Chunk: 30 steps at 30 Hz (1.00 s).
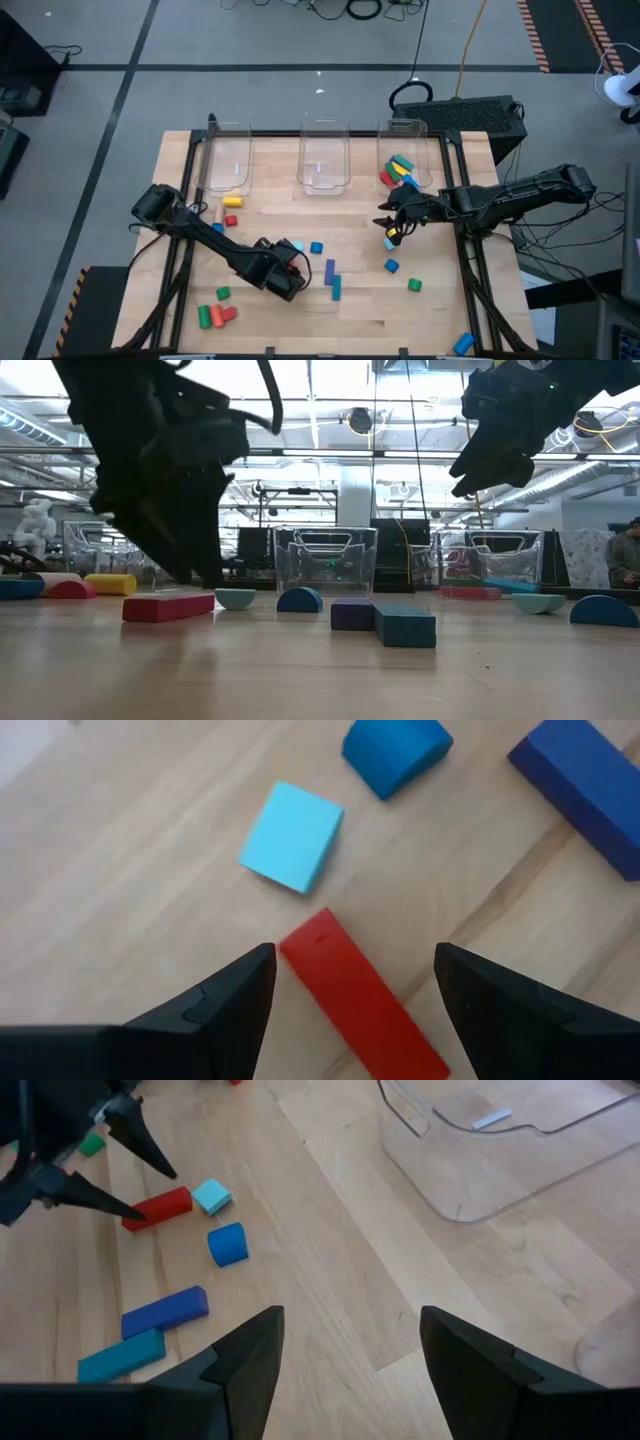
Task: Sort blocks by size
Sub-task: Put the red rectangular block into the right transparent bin
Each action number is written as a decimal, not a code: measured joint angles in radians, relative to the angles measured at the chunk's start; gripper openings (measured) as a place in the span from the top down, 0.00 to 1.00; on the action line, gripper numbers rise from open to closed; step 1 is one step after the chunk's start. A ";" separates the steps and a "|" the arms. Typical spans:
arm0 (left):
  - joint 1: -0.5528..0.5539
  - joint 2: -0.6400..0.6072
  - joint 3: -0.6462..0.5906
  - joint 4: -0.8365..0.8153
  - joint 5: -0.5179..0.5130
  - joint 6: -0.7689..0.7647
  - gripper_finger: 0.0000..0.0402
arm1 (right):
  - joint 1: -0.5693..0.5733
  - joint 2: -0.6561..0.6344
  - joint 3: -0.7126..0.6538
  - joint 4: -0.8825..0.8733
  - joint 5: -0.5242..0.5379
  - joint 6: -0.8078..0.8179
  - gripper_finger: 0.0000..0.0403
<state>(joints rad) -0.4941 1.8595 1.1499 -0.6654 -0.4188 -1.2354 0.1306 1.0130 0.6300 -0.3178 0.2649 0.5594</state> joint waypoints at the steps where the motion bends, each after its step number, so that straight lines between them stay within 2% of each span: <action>1: -0.001 0.012 0.000 0.008 0.008 -0.008 0.32 | 0.003 0.000 0.000 0.000 0.000 0.000 0.46; 6: -0.003 0.059 0.001 0.005 0.049 -0.028 0.32 | 0.015 0.000 0.000 0.000 0.000 -0.002 0.46; 12: -0.003 0.070 0.004 -0.006 0.053 -0.033 0.34 | 0.022 0.000 0.000 0.000 0.001 -0.002 0.46; 15: -0.003 0.071 0.005 -0.001 0.052 0.030 0.42 | 0.022 0.000 0.000 0.000 0.009 -0.006 0.46; 21: -0.001 0.072 0.004 0.047 0.043 0.252 0.71 | 0.027 0.008 0.000 0.001 0.099 -0.009 0.46; 22: 0.001 0.072 0.003 0.057 0.043 0.291 0.73 | 0.032 0.016 0.000 0.002 0.116 -0.015 0.46; 26: 0.016 0.070 0.002 0.081 0.043 0.398 0.73 | 0.062 0.075 0.000 0.025 0.131 -0.062 0.46; 30: 0.049 0.055 -0.001 0.087 0.056 0.472 0.73 | 0.121 0.156 0.000 0.123 0.129 -0.184 0.46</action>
<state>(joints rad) -0.4447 1.9148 1.1491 -0.5785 -0.3630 -0.7634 0.2514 1.1685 0.6304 -0.1950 0.3934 0.3750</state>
